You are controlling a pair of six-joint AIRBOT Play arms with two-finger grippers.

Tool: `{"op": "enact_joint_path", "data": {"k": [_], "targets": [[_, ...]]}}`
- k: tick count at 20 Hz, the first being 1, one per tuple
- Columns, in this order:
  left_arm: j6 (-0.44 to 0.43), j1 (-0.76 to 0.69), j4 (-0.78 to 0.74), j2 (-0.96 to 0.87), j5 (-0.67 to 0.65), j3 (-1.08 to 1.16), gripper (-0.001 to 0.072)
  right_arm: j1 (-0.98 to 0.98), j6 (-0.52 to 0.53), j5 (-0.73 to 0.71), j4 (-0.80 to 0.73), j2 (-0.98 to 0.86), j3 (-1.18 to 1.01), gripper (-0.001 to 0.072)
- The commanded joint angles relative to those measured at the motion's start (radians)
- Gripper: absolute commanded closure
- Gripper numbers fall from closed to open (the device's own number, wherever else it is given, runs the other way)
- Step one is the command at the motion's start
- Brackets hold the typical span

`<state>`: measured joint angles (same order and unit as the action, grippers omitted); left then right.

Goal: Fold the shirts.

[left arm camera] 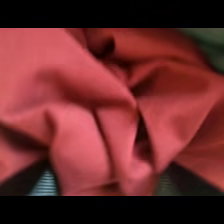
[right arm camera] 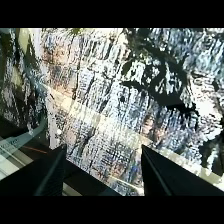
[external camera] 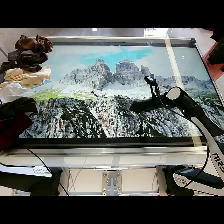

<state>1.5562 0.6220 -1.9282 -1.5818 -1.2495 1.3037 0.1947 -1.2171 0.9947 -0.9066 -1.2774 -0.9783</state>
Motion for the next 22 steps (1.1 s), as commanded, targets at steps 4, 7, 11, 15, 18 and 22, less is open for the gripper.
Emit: {"op": "enact_joint_path", "data": {"k": [4, 7, 11, 15, 18, 22], "targets": [[-0.109, 0.005, 0.413, -0.024, -0.071, 0.027, 0.0692, -0.008, -0.037, -0.095, -0.002, 0.0, -0.001, 0.0177], [-0.309, -0.054, 0.982, 0.024, -0.168, 0.03, 0.0694, -0.069, -0.036, -0.071, -0.023, 0.002, -0.039, 0.0178], [-0.36, -0.357, 1.288, 0.128, -0.174, 0.031, 0.0694, -0.237, -0.035, -0.015, -0.069, 0.05, -0.172, 0.0177], [-0.36, -0.819, 1.21, 0.137, 0.037, 0.039, 0.0694, -0.448, -0.031, 0.029, -0.119, 0.129, -0.301, 0.0177], [-0.36, -1.103, 1.174, 0.127, 0.297, 0.04, 0.0694, -0.574, -0.006, 0.049, -0.119, 0.168, -0.33, 0.0177], [-0.34, -1.305, 1.173, 0.013, 0.319, 0.039, 0.0694, -0.606, 0.057, 0.082, -0.116, 0.168, -0.293, 0.0177]]}}
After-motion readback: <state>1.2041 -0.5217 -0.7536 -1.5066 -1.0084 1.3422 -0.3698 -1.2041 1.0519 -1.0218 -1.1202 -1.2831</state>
